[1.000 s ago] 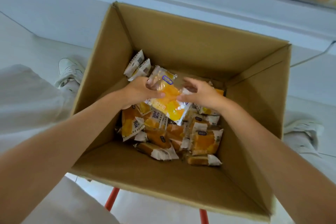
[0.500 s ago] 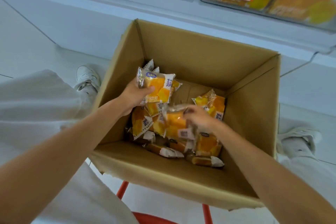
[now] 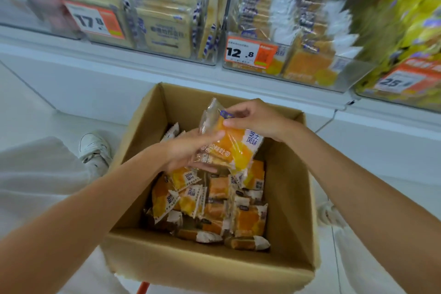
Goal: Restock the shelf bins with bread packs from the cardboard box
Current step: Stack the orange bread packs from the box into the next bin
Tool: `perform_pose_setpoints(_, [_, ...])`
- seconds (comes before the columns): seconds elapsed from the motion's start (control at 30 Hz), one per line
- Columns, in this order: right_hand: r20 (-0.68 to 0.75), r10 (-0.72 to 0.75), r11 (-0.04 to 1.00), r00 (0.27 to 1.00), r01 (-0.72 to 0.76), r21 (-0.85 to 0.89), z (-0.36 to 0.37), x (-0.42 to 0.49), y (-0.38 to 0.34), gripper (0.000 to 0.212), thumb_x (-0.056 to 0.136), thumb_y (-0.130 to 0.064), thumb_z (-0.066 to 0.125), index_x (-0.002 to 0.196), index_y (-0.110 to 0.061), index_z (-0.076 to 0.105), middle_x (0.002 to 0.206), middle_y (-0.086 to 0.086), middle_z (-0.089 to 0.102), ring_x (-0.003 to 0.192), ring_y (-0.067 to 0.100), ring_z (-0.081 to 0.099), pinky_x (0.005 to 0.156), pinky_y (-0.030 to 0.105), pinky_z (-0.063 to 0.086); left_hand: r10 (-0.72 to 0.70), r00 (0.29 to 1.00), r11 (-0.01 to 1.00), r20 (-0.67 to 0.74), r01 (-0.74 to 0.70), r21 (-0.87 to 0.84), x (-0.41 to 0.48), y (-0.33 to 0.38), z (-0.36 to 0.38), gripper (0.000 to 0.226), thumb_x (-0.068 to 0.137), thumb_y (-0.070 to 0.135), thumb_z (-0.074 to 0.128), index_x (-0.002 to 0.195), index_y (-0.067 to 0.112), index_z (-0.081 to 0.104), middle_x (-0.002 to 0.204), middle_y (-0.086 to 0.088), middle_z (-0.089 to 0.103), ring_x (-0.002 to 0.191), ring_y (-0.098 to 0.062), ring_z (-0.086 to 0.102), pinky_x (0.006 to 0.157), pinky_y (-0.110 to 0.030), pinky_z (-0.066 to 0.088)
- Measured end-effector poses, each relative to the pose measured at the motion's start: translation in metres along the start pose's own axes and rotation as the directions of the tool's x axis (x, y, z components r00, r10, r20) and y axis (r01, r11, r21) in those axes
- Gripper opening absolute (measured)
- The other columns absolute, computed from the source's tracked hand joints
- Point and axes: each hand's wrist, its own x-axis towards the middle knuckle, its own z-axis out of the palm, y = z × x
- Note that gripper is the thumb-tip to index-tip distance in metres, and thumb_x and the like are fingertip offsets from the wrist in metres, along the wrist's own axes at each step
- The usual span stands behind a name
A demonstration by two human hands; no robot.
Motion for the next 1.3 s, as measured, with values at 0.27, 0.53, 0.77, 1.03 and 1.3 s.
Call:
perform_pose_setpoints(0.27, [0.162, 0.085, 0.982, 0.983, -0.055, -0.179, -0.045, -0.027, -0.025, 0.042, 0.081, -0.04, 0.075, 0.119, -0.025, 0.063, 0.111, -0.009, 0.069, 0.101, 0.008, 0.065, 0.093, 0.029, 0.049, 0.105, 0.986, 0.991, 0.132, -0.115, 0.071, 0.002, 0.058, 0.015, 0.045, 0.087, 0.035, 0.061, 0.13, 0.019, 0.057, 0.122, -0.008, 0.069, 0.111, -0.027, 0.067, 0.095, -0.05, 0.053])
perform_pose_setpoints(0.53, [-0.304, 0.045, 0.976, 0.952, -0.106, -0.188, -0.127, -0.06, -0.044, 0.064, 0.071, -0.05, 0.079, 0.112, -0.004, 0.062, 0.109, 0.02, 0.066, 0.098, 0.03, 0.066, 0.091, 0.04, 0.053, 0.534, 0.843, 0.76, -0.064, -0.444, 0.475, 0.034, 0.172, 0.051, 0.07, 0.078, 0.055, 0.074, 0.137, 0.026, 0.048, 0.121, 0.011, 0.057, 0.112, -0.011, 0.059, 0.097, -0.036, 0.052])
perform_pose_setpoints(0.77, [-0.602, 0.266, 0.953, 0.753, -0.3, 0.045, -0.225, -0.068, -0.039, 0.07, 0.066, -0.048, 0.083, 0.115, -0.006, 0.058, 0.117, 0.01, 0.062, 0.114, 0.03, 0.058, 0.095, 0.036, 0.042, 0.733, 0.674, 0.275, 0.093, -0.419, 0.865, 0.105, 0.245, 0.06, 0.036, 0.098, 0.035, 0.054, 0.131, 0.021, 0.057, 0.136, -0.001, 0.055, 0.122, -0.021, 0.052, 0.101, -0.039, 0.045])
perform_pose_setpoints(1.03, [-0.798, 0.221, 0.856, 0.561, -0.503, -0.118, -0.281, -0.002, -0.03, 0.04, 0.077, -0.033, 0.079, 0.088, 0.001, 0.062, 0.088, 0.021, 0.06, 0.088, 0.037, 0.059, 0.067, 0.038, 0.044, 0.313, 0.92, -0.11, 0.237, -0.213, 0.971, 0.185, 0.294, 0.065, 0.108, 0.07, 0.088, 0.046, 0.155, 0.041, 0.0, 0.163, 0.009, -0.015, 0.15, -0.021, -0.017, 0.118, -0.058, -0.007])
perform_pose_setpoints(1.3, [-0.876, -0.014, 0.612, 0.481, -0.689, -0.388, -0.311, 0.06, -0.027, 0.04, 0.092, -0.047, 0.053, 0.107, -0.01, 0.052, 0.096, 0.011, 0.059, 0.096, 0.023, 0.053, 0.096, 0.039, 0.041, 0.269, 0.921, -0.088, 0.281, -0.267, 0.96, 0.2, 0.296, 0.05, 0.112, 0.063, 0.089, 0.051, 0.153, 0.047, -0.002, 0.162, 0.016, -0.017, 0.148, -0.015, -0.023, 0.119, -0.056, -0.009])
